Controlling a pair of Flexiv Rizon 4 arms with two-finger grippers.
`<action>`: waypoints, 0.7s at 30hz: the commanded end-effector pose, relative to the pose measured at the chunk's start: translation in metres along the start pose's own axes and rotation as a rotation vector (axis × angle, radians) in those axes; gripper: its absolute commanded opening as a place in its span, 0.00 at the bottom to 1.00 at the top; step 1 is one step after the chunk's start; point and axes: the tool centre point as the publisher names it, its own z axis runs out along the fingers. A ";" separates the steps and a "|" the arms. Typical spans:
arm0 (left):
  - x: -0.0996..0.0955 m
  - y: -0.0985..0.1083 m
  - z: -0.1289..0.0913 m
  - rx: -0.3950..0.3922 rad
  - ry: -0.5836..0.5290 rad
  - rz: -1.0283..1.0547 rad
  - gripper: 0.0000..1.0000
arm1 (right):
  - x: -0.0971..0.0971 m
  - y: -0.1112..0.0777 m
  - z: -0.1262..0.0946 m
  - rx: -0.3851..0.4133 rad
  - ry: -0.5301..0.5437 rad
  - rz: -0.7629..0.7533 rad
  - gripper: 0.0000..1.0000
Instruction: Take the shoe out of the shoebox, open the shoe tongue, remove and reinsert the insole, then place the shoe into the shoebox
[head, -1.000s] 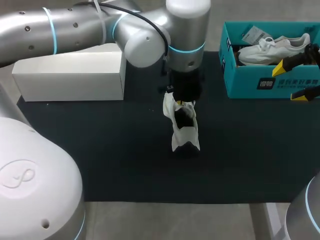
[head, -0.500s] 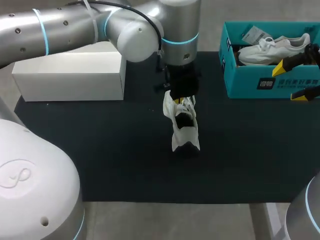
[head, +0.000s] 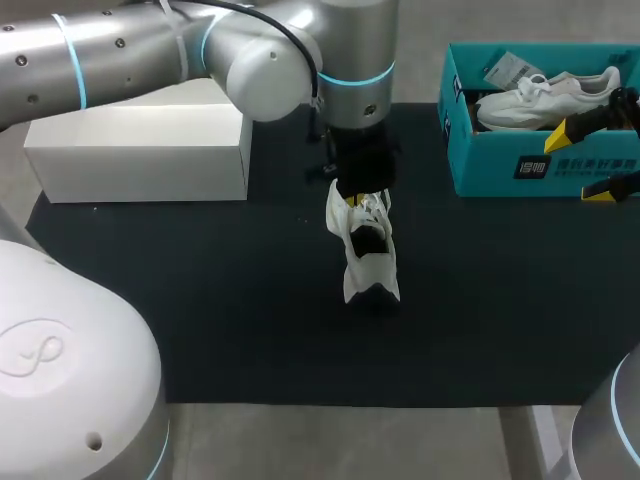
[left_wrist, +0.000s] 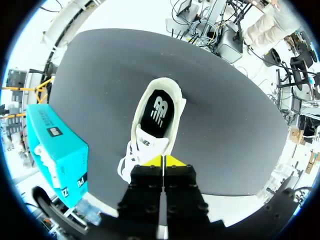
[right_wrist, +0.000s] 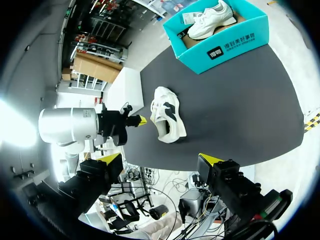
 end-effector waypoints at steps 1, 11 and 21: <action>0.001 0.000 0.000 -0.002 -0.003 0.002 0.00 | 0.001 0.001 0.001 0.001 -0.003 0.002 1.00; 0.016 -0.012 0.001 0.009 0.033 -0.170 0.00 | 0.001 0.001 0.001 0.001 -0.003 0.002 1.00; 0.062 -0.052 0.000 0.041 0.155 -1.007 0.00 | 0.001 0.001 0.001 0.001 -0.003 0.002 1.00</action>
